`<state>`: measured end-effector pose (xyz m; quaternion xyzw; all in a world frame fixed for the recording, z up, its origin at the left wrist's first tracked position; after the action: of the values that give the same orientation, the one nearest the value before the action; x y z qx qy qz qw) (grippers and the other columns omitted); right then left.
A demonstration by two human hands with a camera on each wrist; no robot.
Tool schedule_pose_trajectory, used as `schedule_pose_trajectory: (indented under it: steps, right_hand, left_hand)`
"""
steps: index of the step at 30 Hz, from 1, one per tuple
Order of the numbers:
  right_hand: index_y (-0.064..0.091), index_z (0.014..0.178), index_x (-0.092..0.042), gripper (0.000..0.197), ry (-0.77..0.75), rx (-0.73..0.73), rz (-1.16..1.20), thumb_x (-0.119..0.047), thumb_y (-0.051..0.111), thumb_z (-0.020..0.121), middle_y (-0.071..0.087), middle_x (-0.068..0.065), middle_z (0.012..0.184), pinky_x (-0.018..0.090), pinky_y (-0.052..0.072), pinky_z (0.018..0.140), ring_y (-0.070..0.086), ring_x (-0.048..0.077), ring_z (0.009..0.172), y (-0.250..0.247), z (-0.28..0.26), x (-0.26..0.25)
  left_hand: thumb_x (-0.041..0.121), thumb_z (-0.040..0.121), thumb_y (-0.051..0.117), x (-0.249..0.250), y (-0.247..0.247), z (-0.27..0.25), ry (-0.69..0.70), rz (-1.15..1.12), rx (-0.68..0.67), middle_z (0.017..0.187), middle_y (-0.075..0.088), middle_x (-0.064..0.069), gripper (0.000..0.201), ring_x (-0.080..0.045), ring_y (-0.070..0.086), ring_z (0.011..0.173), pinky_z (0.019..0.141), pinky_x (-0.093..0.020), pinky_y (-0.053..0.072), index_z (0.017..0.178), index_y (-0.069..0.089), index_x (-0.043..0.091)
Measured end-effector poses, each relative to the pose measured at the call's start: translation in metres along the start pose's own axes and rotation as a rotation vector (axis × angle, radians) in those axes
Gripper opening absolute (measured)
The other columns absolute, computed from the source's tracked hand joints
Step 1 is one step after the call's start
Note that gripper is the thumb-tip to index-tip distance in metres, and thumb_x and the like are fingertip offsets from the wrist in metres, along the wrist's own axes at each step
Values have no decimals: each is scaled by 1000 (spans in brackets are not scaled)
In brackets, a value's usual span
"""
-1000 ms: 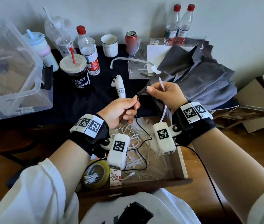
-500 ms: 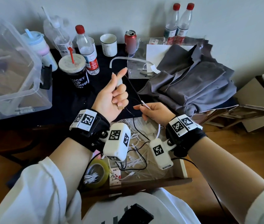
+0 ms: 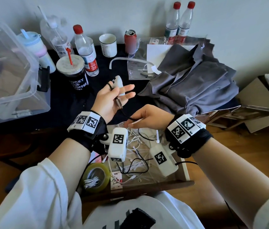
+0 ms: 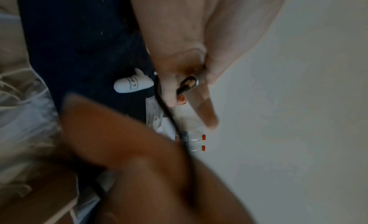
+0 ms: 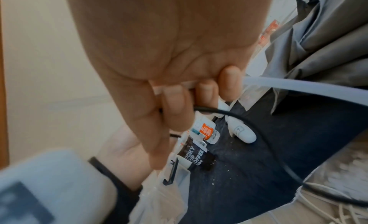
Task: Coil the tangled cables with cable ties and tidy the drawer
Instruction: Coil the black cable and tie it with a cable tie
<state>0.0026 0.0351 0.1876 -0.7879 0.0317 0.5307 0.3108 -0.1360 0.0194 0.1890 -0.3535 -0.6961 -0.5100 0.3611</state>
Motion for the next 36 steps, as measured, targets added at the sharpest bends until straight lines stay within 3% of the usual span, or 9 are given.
schedule_pose_trajectory:
  steps: [4,6,10,13,19,23,26,29,36]
  right_hand:
    - [71,100,1,22,-67,127,116,-16,64,86,74,-9,87,20,50,84,64,-2,89,-15,-2,-9]
    - [72,95,-2,22,-66,207,96,-21,66,84,73,4,91,34,48,94,66,12,95,-23,-2,-8]
    - [72,78,-9,9,-78,335,40,-17,69,81,65,3,69,38,49,79,59,13,70,-32,-4,-9]
    - [68,69,-26,13,-92,453,78,-17,76,74,70,6,75,44,51,82,66,23,77,-37,-3,-7]
    - [51,63,-23,35,-14,701,122,-27,86,60,48,-11,54,23,36,56,40,4,51,-41,0,1]
    - [66,91,-17,30,81,566,102,-31,80,68,63,-4,68,19,38,61,44,-1,51,-37,2,2]
    - [71,91,-13,25,98,530,104,-28,78,72,62,-11,64,27,45,70,52,0,63,-37,3,1]
    - [73,91,-12,21,72,525,121,-22,77,74,70,7,80,34,48,83,57,10,76,-35,3,-4]
    - [73,91,-5,20,-5,496,156,-19,74,77,63,7,62,30,45,71,54,10,59,-34,4,-9]
  left_hand:
    - [13,103,32,-6,6,-9,-179,94,-124,77,74,-5,14,-16,69,62,53,-26,54,105,46,13]
    - [19,103,36,-7,9,-11,-209,150,-137,66,70,-2,16,-13,66,57,55,-27,56,102,48,9]
    - [13,101,36,-9,10,-11,-265,146,-195,71,71,-9,24,-22,71,63,60,-29,58,122,47,10]
    - [10,102,29,-8,18,-18,-261,313,-299,59,68,-10,25,-14,62,44,48,-20,51,103,54,10]
    - [19,103,24,-10,20,-13,-214,320,-335,41,34,6,32,-4,24,33,35,-16,24,77,41,10]
    - [28,103,26,-10,17,-11,-234,348,-319,42,29,8,35,-2,21,32,35,-15,23,76,41,12]
    - [38,102,24,-11,18,-12,-281,321,-319,41,28,7,40,-3,21,31,34,-15,23,77,42,13]
    - [49,99,18,-10,19,-14,-322,271,-334,42,28,5,47,-5,21,31,33,-15,22,77,41,15]
    - [49,100,19,-10,21,-14,-343,343,-311,41,26,5,57,-3,17,29,33,-14,16,80,54,8]
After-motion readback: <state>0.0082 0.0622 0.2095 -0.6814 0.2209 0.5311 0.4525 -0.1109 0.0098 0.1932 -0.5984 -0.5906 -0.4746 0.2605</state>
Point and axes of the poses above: each hand's wrist, its own z-axis towards the middle knuckle, its own y-axis out of the palm, x = y × z, the point moved 3 cm from there along z, towards the middle knuckle
